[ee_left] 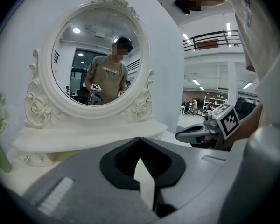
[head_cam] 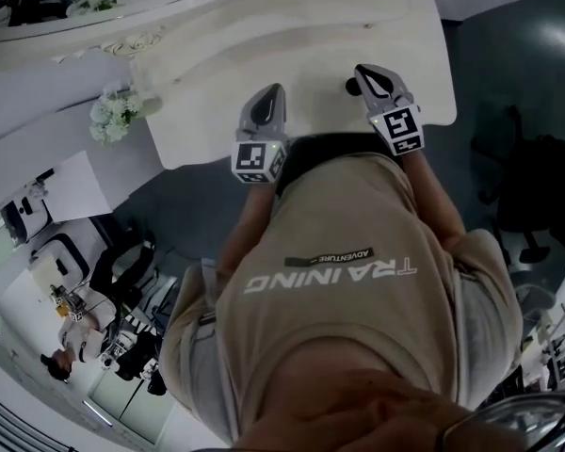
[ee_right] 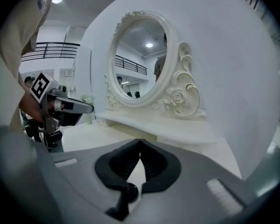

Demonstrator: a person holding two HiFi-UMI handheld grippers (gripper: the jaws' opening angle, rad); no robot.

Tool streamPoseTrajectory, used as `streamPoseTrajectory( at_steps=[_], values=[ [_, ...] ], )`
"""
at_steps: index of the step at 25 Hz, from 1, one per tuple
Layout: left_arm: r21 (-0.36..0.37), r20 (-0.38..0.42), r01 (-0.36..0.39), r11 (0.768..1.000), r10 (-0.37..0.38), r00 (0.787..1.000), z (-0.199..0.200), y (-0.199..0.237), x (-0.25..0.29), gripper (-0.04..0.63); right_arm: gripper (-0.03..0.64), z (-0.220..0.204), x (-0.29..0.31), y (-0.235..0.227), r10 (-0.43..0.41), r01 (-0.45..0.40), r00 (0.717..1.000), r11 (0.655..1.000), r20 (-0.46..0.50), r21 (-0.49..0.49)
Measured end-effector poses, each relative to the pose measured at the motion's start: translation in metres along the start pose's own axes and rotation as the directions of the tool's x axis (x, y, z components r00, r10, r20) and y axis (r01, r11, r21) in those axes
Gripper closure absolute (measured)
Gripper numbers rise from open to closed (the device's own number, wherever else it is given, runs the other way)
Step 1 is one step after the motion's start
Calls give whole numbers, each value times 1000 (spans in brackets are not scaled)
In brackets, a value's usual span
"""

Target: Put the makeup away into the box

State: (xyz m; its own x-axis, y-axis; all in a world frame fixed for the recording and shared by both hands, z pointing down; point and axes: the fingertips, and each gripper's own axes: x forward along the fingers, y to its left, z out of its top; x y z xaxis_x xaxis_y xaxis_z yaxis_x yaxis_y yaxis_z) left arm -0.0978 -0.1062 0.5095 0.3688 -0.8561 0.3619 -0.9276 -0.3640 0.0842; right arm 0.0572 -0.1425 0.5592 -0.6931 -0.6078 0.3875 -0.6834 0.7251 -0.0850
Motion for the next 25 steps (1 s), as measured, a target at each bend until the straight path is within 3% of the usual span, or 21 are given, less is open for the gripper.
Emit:
streamPoseTrajectory(
  at_steps=[6,10,12,18,25],
  values=[
    [24,-1,54,998,-54,999,1,9,20,589,614,-31,22,-37,-97,111,988,987,-123,114],
    [-17,26,81,997,-81,996,2,27,20,588,597,-36,37,-59,-189,216,970,959,-154,182],
    [-22,23,94,995,-94,995,-1,36,23,588,525,-39,43,-68,-211,245,959,953,-191,180],
    [-1,10,114,994,-114,993,0,64,29,588,491,-47,60,-84,-252,309,922,936,-293,169],
    [-4,-2,69,998,-69,998,-8,79,25,589,463,-60,92,-104,-286,355,898,920,-334,165]
  ],
)
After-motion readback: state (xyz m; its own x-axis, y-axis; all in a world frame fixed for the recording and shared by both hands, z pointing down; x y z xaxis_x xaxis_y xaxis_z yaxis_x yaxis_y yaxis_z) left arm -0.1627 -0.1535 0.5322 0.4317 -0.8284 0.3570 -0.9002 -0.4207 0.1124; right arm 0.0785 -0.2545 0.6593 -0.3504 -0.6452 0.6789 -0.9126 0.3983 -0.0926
